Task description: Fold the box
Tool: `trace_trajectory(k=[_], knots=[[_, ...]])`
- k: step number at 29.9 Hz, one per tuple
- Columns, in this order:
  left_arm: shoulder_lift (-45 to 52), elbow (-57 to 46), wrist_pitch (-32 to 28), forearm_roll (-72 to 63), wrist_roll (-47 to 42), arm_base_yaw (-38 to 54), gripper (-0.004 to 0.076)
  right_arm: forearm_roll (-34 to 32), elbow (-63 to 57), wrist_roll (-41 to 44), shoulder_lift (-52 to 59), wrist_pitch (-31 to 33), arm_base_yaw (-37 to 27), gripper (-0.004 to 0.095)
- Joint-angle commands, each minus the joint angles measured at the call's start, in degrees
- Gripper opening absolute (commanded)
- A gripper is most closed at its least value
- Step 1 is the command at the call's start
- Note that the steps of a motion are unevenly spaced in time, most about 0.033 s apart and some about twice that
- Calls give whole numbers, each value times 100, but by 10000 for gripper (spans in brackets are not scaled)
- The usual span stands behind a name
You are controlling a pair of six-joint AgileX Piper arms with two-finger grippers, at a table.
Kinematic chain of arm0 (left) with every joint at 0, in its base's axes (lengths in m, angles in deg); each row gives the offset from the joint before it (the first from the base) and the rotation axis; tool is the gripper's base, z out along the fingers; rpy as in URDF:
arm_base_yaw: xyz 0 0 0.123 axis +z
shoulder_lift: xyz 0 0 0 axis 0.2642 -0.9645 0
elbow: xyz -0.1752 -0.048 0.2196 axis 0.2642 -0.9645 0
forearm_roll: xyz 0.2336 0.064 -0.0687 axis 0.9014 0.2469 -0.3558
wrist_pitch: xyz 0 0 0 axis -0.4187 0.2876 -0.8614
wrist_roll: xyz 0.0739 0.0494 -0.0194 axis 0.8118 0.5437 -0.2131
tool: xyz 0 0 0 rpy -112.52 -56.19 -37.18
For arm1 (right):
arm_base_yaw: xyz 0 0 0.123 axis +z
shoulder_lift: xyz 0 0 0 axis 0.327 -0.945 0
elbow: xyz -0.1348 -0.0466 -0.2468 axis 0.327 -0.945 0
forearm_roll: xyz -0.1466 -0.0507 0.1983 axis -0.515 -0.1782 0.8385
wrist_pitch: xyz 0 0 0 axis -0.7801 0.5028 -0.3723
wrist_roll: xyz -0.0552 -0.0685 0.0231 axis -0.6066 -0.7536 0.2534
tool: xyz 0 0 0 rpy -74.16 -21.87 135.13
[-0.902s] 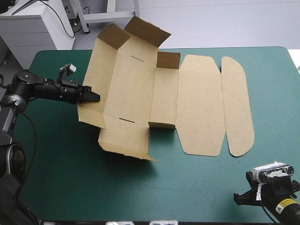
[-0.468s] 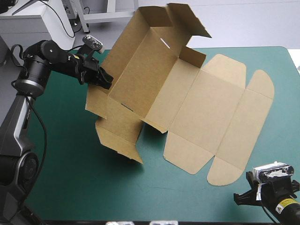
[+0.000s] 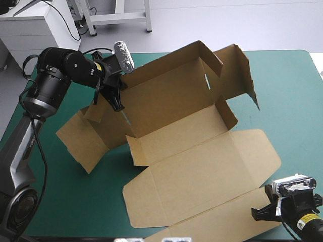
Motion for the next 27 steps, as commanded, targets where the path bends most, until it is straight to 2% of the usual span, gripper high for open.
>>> trace_trajectory(k=[1, 9, 14, 17, 24, 27], knots=[[351, 195, -606, 82, 158, -276, -8, 41, 208, -19, -95, -348, -1, -20], [419, -355, -1202, 946, 170, -1032, -9, 314, 237, 34, -95, -348, -1, -20], [777, -1320, -2334, 2017, -223, -1464, -8, 517, 417, 34, -95, -348, -1, -20], [1118, -1950, -2635, 2622, -690, -1597, -9, 529, 560, 34, -95, -348, -1, -20], [2022, -3545, -4427, 3135, -906, -1602, -8, 539, 778, 60, -95, -325, -1, -20], [2166, -3941, -4796, 3423, -906, -1602, -8, 539, 799, 187, -95, -325, -1, -19]])
